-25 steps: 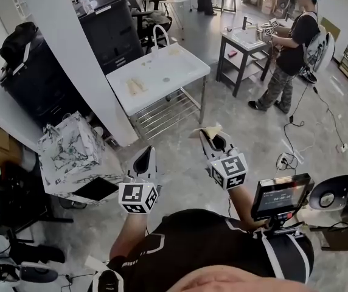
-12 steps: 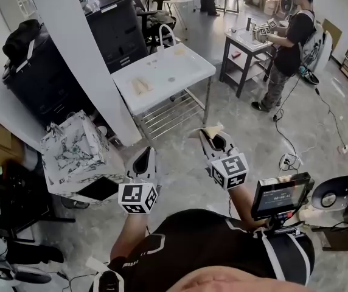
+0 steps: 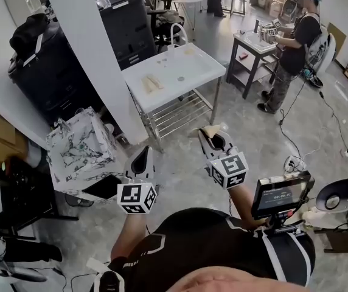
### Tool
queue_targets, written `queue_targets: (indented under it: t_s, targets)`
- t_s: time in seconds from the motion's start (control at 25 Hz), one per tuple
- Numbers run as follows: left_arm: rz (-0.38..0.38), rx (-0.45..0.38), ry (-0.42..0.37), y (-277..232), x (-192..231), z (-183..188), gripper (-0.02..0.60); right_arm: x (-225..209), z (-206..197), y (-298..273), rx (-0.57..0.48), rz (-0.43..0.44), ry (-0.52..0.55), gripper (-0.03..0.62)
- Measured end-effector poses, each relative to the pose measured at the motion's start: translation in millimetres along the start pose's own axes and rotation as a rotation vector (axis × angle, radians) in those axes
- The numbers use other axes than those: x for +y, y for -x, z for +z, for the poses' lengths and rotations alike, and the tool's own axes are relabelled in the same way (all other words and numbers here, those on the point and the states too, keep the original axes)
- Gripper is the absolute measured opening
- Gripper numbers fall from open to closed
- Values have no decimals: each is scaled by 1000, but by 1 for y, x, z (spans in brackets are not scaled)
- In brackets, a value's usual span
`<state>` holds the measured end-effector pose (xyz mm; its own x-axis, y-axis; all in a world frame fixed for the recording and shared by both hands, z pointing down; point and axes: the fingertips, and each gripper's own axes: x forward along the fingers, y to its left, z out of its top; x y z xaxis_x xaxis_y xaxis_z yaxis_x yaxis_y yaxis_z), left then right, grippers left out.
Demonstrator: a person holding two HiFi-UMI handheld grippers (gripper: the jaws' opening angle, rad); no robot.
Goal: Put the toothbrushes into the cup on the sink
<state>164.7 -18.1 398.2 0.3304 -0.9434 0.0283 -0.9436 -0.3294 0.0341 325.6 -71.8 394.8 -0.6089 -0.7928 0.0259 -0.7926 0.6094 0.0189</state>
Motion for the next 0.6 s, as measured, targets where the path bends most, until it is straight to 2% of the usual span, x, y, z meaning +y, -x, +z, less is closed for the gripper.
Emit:
queue_targets:
  t_s: [0.6]
  targets:
    - [91,-16,11,50,81,4,5,82,10,-53,-20,82,6,46]
